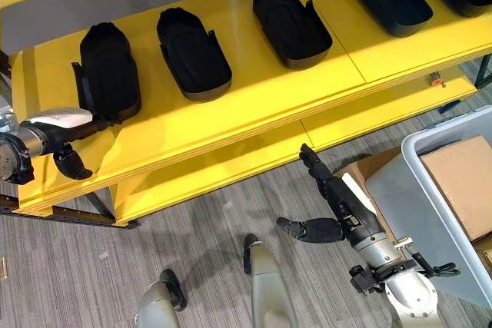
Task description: Move parts from the plastic box to the shelf.
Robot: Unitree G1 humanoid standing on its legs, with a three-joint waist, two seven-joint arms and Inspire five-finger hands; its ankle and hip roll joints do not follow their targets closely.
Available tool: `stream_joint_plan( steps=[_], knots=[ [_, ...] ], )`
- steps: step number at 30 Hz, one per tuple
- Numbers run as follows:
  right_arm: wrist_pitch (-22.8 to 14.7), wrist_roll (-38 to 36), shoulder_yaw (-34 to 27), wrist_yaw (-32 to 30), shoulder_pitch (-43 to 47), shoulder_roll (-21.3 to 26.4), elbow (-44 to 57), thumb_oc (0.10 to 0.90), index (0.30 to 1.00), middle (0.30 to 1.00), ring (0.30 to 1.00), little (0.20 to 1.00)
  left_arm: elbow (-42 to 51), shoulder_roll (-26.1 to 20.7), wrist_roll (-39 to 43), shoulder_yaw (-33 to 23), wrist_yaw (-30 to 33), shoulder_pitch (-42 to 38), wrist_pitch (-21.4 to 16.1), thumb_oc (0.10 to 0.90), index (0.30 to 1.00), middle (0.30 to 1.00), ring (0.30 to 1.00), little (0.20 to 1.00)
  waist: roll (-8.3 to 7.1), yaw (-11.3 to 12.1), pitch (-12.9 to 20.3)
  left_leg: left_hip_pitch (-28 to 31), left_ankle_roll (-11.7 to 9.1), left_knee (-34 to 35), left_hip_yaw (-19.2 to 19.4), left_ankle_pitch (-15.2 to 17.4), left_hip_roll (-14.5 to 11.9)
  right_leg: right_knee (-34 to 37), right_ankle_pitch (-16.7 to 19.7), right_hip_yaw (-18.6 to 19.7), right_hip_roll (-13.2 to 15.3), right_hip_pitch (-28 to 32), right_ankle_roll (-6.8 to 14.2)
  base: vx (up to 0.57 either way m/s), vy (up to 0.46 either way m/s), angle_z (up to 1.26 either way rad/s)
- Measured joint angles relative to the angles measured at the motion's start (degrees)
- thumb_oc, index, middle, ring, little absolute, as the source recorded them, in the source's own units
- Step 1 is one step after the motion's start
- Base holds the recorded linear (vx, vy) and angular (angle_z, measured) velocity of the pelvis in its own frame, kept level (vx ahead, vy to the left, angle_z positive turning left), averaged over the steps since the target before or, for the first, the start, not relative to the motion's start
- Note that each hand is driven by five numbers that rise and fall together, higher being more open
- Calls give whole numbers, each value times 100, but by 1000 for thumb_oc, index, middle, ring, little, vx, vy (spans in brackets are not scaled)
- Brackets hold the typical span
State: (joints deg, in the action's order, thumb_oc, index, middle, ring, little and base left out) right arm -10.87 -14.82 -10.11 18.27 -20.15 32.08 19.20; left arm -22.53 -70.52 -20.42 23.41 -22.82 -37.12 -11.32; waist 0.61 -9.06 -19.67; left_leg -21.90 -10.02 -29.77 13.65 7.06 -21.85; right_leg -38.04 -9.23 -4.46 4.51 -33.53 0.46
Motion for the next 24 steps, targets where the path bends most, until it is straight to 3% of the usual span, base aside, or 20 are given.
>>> stream_joint_plan(
  steps=[15,24],
  knots=[
    [0,0,0,7,-10,0,0,900,1000,1000,1000,1000,4,-1,176,-2,0,9,0,900,1000,1000,1000,1000,0,19,0,-3,0,-1,-3,0,-1,-8,-9,-2,-1,-4,-11,0,0,0],
    [1,-4,-9,38,10,-12,-1,900,1000,1000,1000,1000,1119,-29,457,-1035,-9,1198,-11,900,1000,1000,1000,1000,-1,173,0,-7,-1,3,-14,2,-1,-14,-19,-6,-2,-3,-15,0,0,0]
  ],
)
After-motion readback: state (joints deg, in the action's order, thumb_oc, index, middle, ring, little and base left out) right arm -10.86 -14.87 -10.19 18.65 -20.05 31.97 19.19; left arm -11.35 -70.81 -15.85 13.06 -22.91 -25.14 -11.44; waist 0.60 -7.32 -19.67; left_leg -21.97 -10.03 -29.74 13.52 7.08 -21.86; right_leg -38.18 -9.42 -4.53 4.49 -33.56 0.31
